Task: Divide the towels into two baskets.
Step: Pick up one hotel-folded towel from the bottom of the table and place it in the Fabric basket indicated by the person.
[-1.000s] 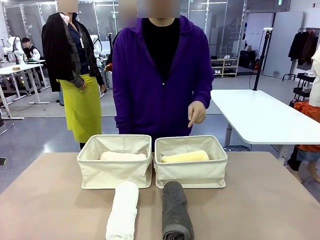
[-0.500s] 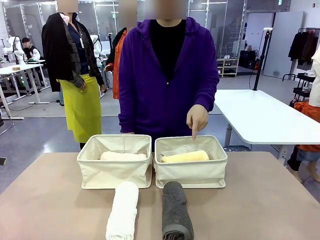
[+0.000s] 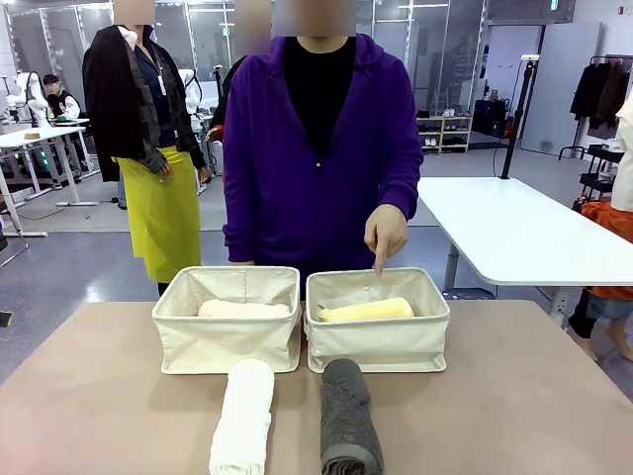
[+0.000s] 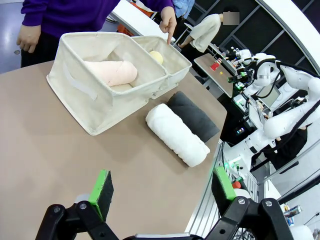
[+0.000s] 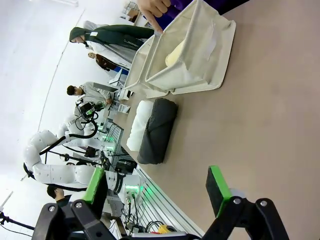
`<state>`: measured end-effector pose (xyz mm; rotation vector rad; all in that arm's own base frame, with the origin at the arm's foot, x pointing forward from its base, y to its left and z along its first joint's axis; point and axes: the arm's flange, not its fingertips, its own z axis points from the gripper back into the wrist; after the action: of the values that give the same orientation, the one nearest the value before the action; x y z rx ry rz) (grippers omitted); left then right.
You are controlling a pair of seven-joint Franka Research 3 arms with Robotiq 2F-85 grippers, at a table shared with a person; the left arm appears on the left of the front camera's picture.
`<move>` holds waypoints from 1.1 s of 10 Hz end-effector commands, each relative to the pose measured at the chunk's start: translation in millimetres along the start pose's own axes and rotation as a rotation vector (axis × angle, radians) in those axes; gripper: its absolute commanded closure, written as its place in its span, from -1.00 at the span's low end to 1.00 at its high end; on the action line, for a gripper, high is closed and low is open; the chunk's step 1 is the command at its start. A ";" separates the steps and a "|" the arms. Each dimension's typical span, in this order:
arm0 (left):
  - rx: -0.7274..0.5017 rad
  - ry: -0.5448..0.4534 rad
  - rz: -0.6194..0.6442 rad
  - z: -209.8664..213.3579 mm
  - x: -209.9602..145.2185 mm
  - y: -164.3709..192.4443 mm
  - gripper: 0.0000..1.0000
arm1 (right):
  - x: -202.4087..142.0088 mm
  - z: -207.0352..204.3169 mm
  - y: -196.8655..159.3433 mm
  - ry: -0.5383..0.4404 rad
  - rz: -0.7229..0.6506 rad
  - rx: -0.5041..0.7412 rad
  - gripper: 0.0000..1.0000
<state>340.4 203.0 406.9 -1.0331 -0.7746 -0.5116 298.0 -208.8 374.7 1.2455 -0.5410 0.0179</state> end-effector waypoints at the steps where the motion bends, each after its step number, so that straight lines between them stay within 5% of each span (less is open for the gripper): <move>1: 0.001 -0.006 -0.003 2.1 0.2 -1.9 -1.00 | -0.6 0.7 1.7 0.012 0.007 0.006 -1.00; 4: 0.001 -0.006 -0.003 2.1 0.2 -1.9 -1.00 | 4.0 -6.1 11.9 0.032 -0.010 -0.025 -1.00; 7: 0.001 -0.006 -0.003 2.1 0.2 -1.9 -1.00 | 16.2 -105.0 26.8 0.100 -0.114 -0.157 -1.00; 11: 0.001 -0.006 -0.003 2.1 0.2 -1.9 -1.00 | -17.5 -226.2 76.6 0.118 -0.088 -0.290 -1.00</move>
<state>340.4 203.0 406.8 -1.0332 -0.7744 -0.5113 388.8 -21.3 394.3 1.0060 -0.3762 -0.0608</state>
